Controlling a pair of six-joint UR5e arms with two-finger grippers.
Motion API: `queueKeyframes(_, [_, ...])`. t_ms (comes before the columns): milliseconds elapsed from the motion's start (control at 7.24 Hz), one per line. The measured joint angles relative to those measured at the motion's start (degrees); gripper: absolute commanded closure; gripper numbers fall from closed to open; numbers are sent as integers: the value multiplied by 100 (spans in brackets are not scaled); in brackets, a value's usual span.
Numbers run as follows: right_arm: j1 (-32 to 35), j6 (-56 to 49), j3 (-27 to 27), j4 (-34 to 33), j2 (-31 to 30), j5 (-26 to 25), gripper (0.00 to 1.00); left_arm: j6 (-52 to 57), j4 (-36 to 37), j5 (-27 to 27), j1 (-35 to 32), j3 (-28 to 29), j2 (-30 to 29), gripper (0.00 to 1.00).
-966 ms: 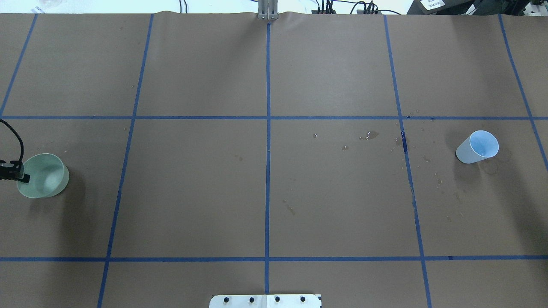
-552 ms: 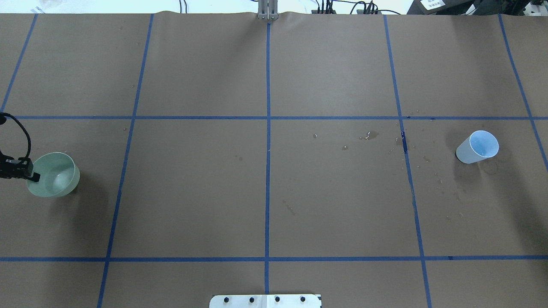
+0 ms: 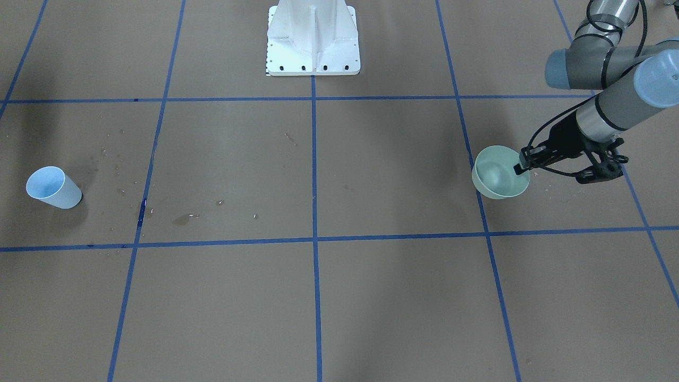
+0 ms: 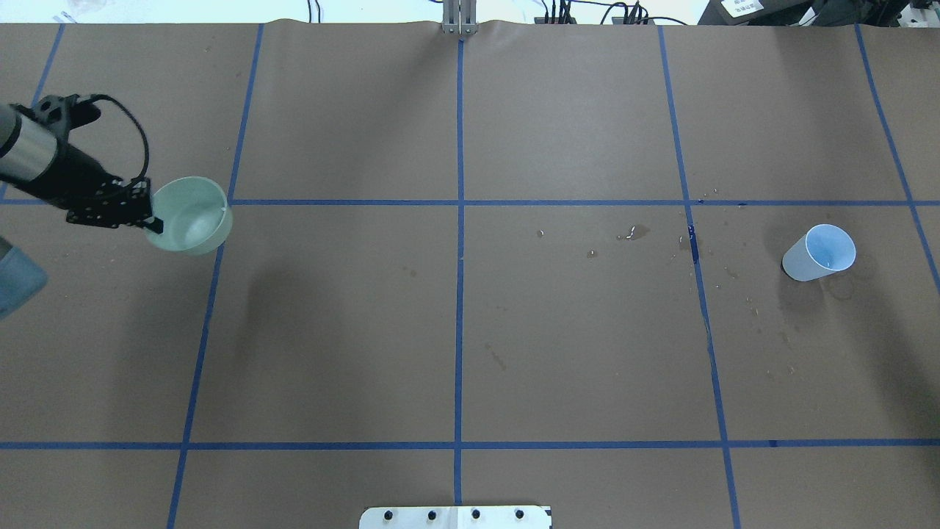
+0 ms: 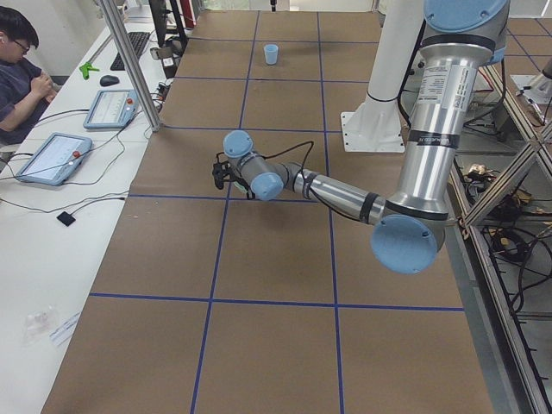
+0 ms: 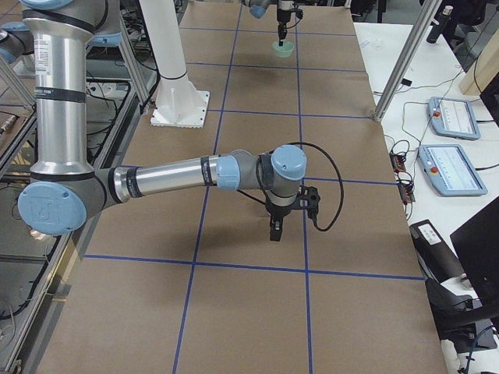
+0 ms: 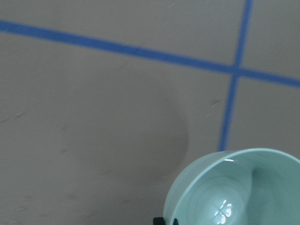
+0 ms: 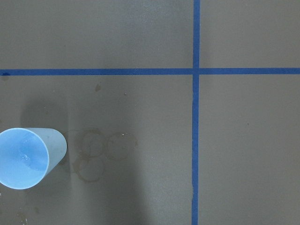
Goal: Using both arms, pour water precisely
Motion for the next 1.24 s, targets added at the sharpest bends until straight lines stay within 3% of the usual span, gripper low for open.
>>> queueKeyframes(276, [3,-5,15,-51,22,16,1,-821,1065,407,477,179,-1363,100])
queueKeyframes(552, [1,-11,15,-40,28,19,1,-1778,1449,1028,1231,840,-2551,100])
queueKeyframes(828, [0,37,13,-38,72,43,1,-2476,1319,1550,1751,1475,-3225,100])
queueKeyframes(1104, [0,61,18,-43,90,77,1,-3089,653,1882,2098,2092,-3525,100])
queueKeyframes(1242, [0,64,19,-45,93,103,1,-3225,479,1936,2186,2230,-3557,91])
